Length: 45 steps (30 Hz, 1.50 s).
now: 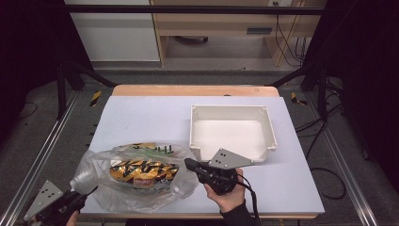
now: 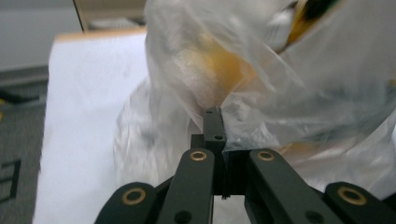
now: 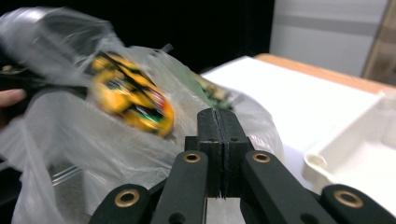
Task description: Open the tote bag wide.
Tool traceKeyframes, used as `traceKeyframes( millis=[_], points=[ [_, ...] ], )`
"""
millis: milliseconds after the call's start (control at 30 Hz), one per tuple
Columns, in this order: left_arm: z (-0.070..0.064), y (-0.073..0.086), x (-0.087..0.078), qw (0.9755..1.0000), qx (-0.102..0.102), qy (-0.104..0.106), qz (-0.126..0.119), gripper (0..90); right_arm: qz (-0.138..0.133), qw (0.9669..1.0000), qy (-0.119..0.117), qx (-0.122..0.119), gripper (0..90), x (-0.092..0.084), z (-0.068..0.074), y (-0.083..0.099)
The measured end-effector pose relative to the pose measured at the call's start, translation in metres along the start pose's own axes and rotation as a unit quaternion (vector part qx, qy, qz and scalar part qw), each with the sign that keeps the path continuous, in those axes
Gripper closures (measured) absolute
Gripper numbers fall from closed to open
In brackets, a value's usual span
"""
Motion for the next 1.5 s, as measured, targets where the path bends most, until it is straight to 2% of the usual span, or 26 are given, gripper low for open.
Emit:
traceKeyframes(
  millis=[33, 133, 200, 300, 467, 567, 633, 667, 700, 733, 767, 800, 833, 867, 900, 967, 1000, 1067, 1100, 1233, 1300, 1367, 1400, 1433, 1467, 1500],
  points=[
    [0.004, 0.011, 0.008, 0.9997, -0.003, -0.007, 0.023, 90.0, 0.008, 0.9999, 0.009, 0.008, 89.8, 0.004, -0.006, 0.009],
    [0.007, 0.018, 0.015, 0.9992, -0.005, -0.010, 0.038, 90.0, 0.015, 0.9997, 0.018, 0.012, 89.7, 0.009, -0.011, 0.016],
    [0.010, 0.029, 0.026, 0.9979, -0.001, -0.017, 0.063, 90.0, 0.033, 0.9988, 0.031, 0.019, 89.7, 0.019, -0.020, 0.031],
    [0.013, 0.037, 0.034, 0.9966, 0.000, -0.020, 0.080, 90.0, 0.045, 0.9980, 0.037, 0.024, 89.5, 0.029, -0.025, 0.043],
    [0.014, 0.046, 0.044, 0.9950, 0.000, -0.015, 0.099, 89.8, 0.063, 0.9969, 0.040, 0.025, 89.1, 0.046, -0.026, 0.060],
    [0.013, 0.047, 0.047, 0.9950, 0.002, -0.012, 0.099, 88.8, 0.070, 0.9963, 0.045, 0.020, 88.6, 0.053, -0.025, 0.066],
    [0.013, 0.047, 0.046, 0.9954, 0.000, -0.011, 0.095, 83.6, 0.072, 0.9962, 0.044, 0.019, 88.6, 0.055, -0.025, 0.068],
    [0.014, 0.044, 0.043, 0.9970, -0.009, -0.007, 0.076, 78.1, 0.070, 0.9962, 0.048, 0.017, 88.5, 0.054, -0.025, 0.067],
    [0.014, 0.044, 0.043, 0.9970, -0.009, -0.007, 0.076, 72.3, 0.070, 0.9962, 0.048, 0.017, 88.5, 0.054, -0.025, 0.067],
    [0.014, 0.039, 0.039, 0.9984, -0.012, 0.007, 0.055, 63.3, 0.062, 0.9967, 0.049, 0.020, 88.8, 0.050, -0.027, 0.063],
    [0.013, 0.034, 0.036, 0.9992, -0.014, 0.017, 0.032, 63.3, 0.062, 0.9967, 0.049, 0.020, 88.8, 0.050, -0.027, 0.063],
    [0.011, 0.023, 0.027, 0.9996, -0.012, 0.025, -0.007, 49.1, 0.050, 0.9972, 0.050, 0.023, 89.3, 0.045, -0.030, 0.058],
    [0.011, 0.023, 0.027, 0.9996, -0.012, 0.025, -0.007, 44.7, 0.050, 0.9972, 0.050, 0.023, 89.3, 0.045, -0.030, 0.058],
    [0.009, 0.013, 0.020, 0.9990, -0.015, 0.027, -0.033, 39.3, 0.042, 0.9974, 0.051, 0.026, 89.6, 0.040, -0.032, 0.053],
    [0.007, 0.007, 0.015, 0.9984, -0.014, 0.029, -0.047, 35.4, 0.039, 0.9975, 0.051, 0.028, 89.6, 0.039, -0.033, 0.051],
    [0.005, 0.001, 0.011, 0.9980, -0.014, 0.029, -0.055, 28.4, 0.035, 0.9977, 0.051, 0.030, 89.7, 0.037, -0.033, 0.048],
    [0.001, -0.004, 0.007, 0.9973, -0.010, 0.033, -0.064, 28.4, 0.032, 0.9978, 0.050, 0.030, 89.7, 0.035, -0.034, 0.046],
    [-0.010, -0.015, 0.002, 0.9967, 0.003, 0.039, -0.072, 21.7, 0.026, 0.9981, 0.047, 0.029, 89.7, 0.033, -0.033, 0.041],
    [-0.010, -0.015, 0.002, 0.9967, 0.003, 0.039, -0.072, 21.4, 0.026, 0.9982, 0.047, 0.027, 89.7, 0.033, -0.032, 0.040],
    [-0.021, -0.030, -0.003, 0.9939, 0.005, 0.045, -0.100, 24.3, 0.027, 0.9985, 0.042, 0.023, 89.7, 0.033, -0.029, 0.037],
    [-0.021, -0.033, -0.005, 0.9931, 0.004, 0.044, -0.108, 36.2, 0.026, 0.9986, 0.041, 0.021, 89.8, 0.033, -0.028, 0.036],
    [-0.018, -0.036, -0.010, 0.9923, -0.004, 0.035, -0.118, 53.2, 0.027, 0.9986, 0.041, 0.018, 89.8, 0.033, -0.027, 0.035],
    [-0.009, -0.034, -0.012, 0.9937, -0.015, 0.010, -0.111, 63.0, 0.027, 0.9986, 0.041, 0.018, 89.8, 0.033, -0.028, 0.035],
    [-0.009, -0.034, -0.012, 0.9937, -0.015, 0.010, -0.111, 70.9, 0.028, 0.9985, 0.043, 0.018, 89.9, 0.032, -0.028, 0.035],
    [-0.007, -0.032, -0.011, 0.9945, -0.017, -0.001, -0.103, 70.9, 0.028, 0.9985, 0.043, 0.018, 89.9, 0.032, -0.028, 0.035],
    [-0.003, -0.029, -0.010, 0.9953, -0.019, -0.017, -0.093, 81.2, 0.027, 0.9985, 0.045, 0.018, 89.9, 0.032, -0.029, 0.035]
  ],
)
Point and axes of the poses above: each handheld gripper's, and its own axes: x roughly forward along the jaws, y roughly out of its underside, z roughly to its left, the point moved 6 cm from there along x, roughly forward along the jaws, and after that the axes turned 5 degrees about -z, right-handed, at the moved point
